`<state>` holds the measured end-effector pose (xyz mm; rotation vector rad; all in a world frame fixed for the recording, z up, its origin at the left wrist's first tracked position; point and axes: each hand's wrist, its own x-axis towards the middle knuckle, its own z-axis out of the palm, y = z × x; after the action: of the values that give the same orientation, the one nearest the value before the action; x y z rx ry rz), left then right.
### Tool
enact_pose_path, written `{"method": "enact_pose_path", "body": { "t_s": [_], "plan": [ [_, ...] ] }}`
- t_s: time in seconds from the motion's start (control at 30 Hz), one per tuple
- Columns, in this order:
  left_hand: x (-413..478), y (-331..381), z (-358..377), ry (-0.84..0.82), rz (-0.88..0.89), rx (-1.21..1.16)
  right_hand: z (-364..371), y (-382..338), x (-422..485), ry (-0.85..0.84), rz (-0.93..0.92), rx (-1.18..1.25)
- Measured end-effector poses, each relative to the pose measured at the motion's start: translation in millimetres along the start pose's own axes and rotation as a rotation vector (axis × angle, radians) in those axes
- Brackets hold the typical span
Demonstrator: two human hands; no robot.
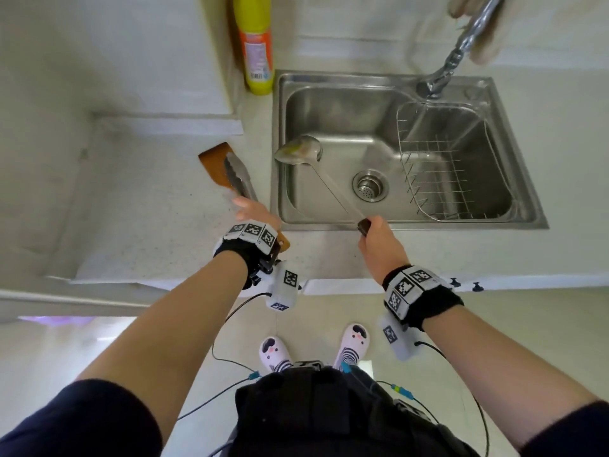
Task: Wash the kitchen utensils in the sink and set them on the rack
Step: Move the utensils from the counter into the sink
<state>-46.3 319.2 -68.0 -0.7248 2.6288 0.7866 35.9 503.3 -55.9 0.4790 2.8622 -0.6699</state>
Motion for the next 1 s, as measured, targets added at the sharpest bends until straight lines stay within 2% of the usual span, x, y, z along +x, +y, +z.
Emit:
{"method": "enact_pose_path", "body": {
  "t_s": [0.13,0.23,0.4,0.5,0.63,0.8,1.0],
  "plan": [
    [2,4,7,-0.019,0.064,-0.242,-9,9,8,0.008,-0.003,-0.025],
    [-6,12,17,0.003,0.187,-0.266,-14,19,16,-0.020,-0.006,-0.025],
    [-17,28,30,0.085,0.453,-0.312,-22,37,32,-0.084,-0.115,-0.055],
    [-12,40,33,0.072,0.530,-0.225,-29,45,47,-0.083,-0.166,-0.026],
    [-12,50,30,0.082,0.452,-0.042,-41,53,66,-0.070,-0.162,0.013],
    [-9,52,12,0.326,0.317,0.319,-58,46,88,-0.085,-0.206,-0.044],
    [0,38,-36,0.347,0.166,0.610,-69,14,110,-0.087,-0.358,-0.210]
  ]
}}
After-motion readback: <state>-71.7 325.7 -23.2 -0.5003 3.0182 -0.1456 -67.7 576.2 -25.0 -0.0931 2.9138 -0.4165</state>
